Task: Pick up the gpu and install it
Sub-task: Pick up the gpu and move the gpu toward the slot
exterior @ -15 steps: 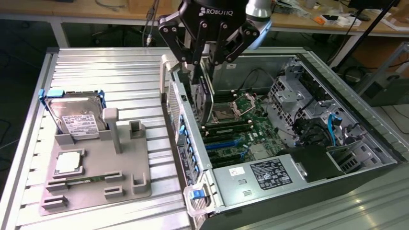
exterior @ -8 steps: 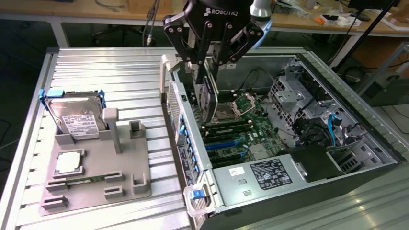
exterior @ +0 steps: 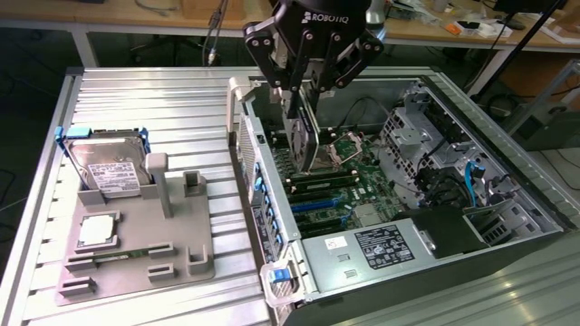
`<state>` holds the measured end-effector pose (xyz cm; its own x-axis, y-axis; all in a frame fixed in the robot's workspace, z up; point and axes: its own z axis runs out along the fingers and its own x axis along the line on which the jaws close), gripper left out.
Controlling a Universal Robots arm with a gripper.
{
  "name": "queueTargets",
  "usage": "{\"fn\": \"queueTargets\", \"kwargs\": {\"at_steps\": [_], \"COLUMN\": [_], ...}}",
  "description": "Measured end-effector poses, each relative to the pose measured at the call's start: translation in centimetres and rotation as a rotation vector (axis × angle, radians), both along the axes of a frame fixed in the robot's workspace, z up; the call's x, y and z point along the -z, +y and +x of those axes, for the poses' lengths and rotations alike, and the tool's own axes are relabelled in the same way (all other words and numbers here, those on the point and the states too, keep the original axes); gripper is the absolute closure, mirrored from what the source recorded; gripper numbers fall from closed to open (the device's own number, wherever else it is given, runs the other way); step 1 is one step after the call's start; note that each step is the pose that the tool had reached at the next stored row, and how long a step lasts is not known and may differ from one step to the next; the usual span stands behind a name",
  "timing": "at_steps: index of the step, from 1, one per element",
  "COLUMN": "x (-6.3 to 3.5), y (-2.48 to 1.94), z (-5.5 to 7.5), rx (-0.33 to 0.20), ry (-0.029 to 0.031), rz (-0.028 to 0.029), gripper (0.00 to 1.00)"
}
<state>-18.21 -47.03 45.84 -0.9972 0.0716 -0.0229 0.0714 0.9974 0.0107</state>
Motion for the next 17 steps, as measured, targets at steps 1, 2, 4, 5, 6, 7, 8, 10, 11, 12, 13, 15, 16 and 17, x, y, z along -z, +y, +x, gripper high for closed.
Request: {"fn": "queueTargets", "kwargs": {"at_steps": [1,2,4,5,6,7,8,10,11,12,13,15,16,17], "x": [0.00,0.00,0.00,0.00,0.00,0.00,0.00,0.00,0.00,0.00,0.00,0.00,0.00,0.00], "y": [0.00,0.00,0.00,0.00,0.00,0.00,0.00,0.00,0.00,0.00,0.00,0.00,0.00,0.00], "z": [0.3,0.4,0.7,0.8,1.1,1.2,1.4,1.7,1.9,2.0,2.2,2.6,2.7,2.9], "rx": [0.000,0.000,0.000,0.000,0.000,0.000,0.000,0.000,0.000,0.000,0.000,0.000,0.000,0.000], "ry": [0.0000,0.0000,0.0000,0.0000,0.0000,0.0000,0.0000,0.0000,0.0000,0.0000,0.0001,0.0000,0.0000,0.0000], "rz": [0.0001,0.0001,0.0001,0.0000,0.0001,0.0000,0.0000,0.0000,0.0000,0.0000,0.0000,0.0000,0.0001,0.0000], "gripper": [0.73,0.73,0.73,0.73,0.73,0.73,0.73,0.73,0.73,0.73,0.73,0.73,0.73,0.73]}}
